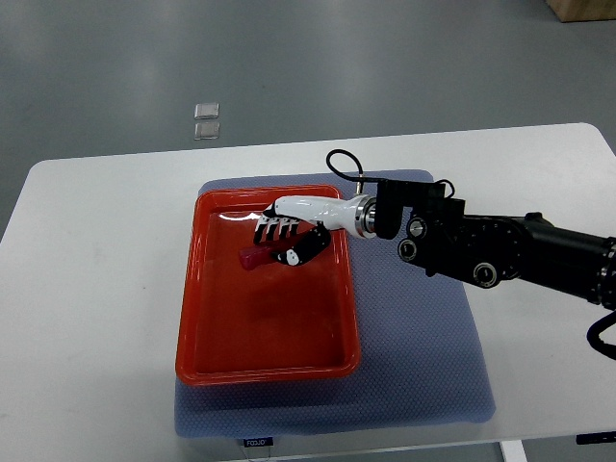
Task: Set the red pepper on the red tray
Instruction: 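Carry the held pepper over the red tray with the right hand, then open the right hand to release the pepper into the tray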
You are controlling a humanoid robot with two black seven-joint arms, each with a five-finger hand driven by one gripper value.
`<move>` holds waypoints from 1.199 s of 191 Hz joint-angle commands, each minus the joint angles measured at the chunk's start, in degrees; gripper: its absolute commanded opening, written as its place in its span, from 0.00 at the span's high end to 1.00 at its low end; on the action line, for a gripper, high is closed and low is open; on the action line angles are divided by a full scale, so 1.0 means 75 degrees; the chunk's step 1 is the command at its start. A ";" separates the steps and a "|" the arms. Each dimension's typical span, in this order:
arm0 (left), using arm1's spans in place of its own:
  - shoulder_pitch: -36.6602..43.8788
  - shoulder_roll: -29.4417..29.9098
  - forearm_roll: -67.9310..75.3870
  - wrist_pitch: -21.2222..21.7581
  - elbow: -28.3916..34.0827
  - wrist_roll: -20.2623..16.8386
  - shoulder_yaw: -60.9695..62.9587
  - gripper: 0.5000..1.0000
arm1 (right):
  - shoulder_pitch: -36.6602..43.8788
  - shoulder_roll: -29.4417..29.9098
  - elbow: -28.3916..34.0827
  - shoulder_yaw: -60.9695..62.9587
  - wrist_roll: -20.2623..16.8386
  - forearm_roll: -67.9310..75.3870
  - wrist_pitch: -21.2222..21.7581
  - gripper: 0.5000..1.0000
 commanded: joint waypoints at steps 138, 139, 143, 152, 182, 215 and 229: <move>0.0002 0.0000 -0.0002 0.0012 0.0027 -0.0002 0.0022 0.00 | -0.0303 0.0236 -0.0216 -0.0014 0.0224 0.0021 -0.0077 0.57; 0.0002 0.0000 -0.0002 0.0012 0.0027 -0.0002 0.0022 0.00 | -0.0303 0.0236 -0.0216 -0.0003 0.0224 0.0021 -0.0077 0.55; 0.0002 0.0000 -0.0002 0.0012 0.0015 -0.0002 0.0022 0.00 | -0.0303 0.0224 -0.0216 0.0009 0.0224 0.0021 -0.0065 0.49; 0.0002 0.0000 -0.0002 0.0012 0.0027 -0.0002 0.0022 0.00 | -0.0303 0.0213 -0.0216 0.0032 0.0224 0.0033 -0.0065 0.41; 0.0002 0.0000 -0.0002 0.0012 0.0027 -0.0002 0.0022 0.00 | -0.0303 0.0142 -0.0192 0.0091 0.0294 0.0056 -0.0089 0.24; 0.0002 0.0000 -0.0002 0.0012 0.0027 -0.0002 0.0022 0.00 | -0.0314 -0.0045 -0.0122 0.1461 0.0353 0.0852 -0.0077 0.24; 0.0002 0.0000 -0.0002 0.0012 0.0027 -0.0002 0.0022 0.00 | -0.0408 -0.0151 -0.0122 0.2259 0.0353 0.1802 -0.0065 0.24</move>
